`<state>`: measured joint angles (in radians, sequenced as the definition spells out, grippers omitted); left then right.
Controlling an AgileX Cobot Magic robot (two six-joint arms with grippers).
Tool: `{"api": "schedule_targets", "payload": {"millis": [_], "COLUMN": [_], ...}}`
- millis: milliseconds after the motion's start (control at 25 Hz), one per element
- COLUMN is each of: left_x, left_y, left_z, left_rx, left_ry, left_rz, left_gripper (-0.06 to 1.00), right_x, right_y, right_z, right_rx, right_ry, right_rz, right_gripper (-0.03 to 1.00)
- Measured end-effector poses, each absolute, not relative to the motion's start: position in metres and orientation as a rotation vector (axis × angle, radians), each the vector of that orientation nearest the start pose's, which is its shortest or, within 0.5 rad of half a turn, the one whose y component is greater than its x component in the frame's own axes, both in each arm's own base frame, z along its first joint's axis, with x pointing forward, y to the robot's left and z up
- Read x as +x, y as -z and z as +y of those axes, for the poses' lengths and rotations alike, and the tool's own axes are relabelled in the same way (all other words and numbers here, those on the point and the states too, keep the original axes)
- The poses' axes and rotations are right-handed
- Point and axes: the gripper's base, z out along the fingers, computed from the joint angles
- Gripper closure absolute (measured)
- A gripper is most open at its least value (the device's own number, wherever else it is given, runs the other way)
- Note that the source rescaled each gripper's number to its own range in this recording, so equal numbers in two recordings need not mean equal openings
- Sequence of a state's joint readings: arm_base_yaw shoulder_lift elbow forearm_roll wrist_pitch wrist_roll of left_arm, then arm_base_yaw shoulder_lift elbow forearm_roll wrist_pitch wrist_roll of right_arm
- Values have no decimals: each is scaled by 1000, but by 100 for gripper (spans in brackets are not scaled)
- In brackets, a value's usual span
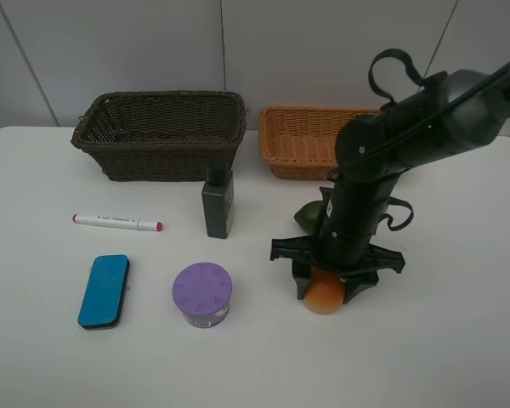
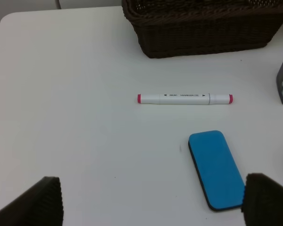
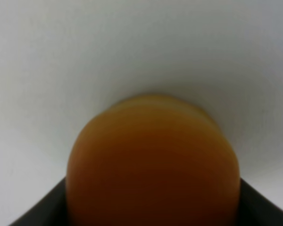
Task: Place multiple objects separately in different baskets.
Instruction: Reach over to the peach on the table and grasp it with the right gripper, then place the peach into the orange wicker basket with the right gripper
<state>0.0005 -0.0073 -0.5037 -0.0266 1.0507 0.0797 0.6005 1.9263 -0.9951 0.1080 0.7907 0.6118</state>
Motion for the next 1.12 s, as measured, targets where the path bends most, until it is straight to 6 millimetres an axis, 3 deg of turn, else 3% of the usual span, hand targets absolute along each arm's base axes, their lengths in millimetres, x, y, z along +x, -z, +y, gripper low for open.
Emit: {"api": "schedule_targets", "payload": {"millis": [200, 480, 640, 880, 1000, 1120], "left_x": [-6, -6, -6, -6, -6, -6], "left_y": [-279, -279, -279, -279, -279, -279], "left_z": [-2, -2, -2, -2, -2, -2], "left_rx": [81, 81, 81, 81, 81, 81], "left_ry": [-22, -22, -22, -22, -22, -22], "left_rz": [2021, 2021, 2021, 2021, 2021, 2021], "left_gripper": [-6, -6, -6, -6, -6, -6], "right_x": [252, 253, 270, 311, 331, 352], "right_y": [-122, -178, -215, -267, -281, -284], "right_z": [182, 178, 181, 166, 151, 141], "right_rx": [143, 68, 0, 101, 132, 123], "right_ry": [-65, -72, -4, -64, -79, -62], "right_rz": [3216, 3153, 3089, 2930, 2881, 2870], "right_gripper": [97, 97, 97, 97, 97, 97]}}
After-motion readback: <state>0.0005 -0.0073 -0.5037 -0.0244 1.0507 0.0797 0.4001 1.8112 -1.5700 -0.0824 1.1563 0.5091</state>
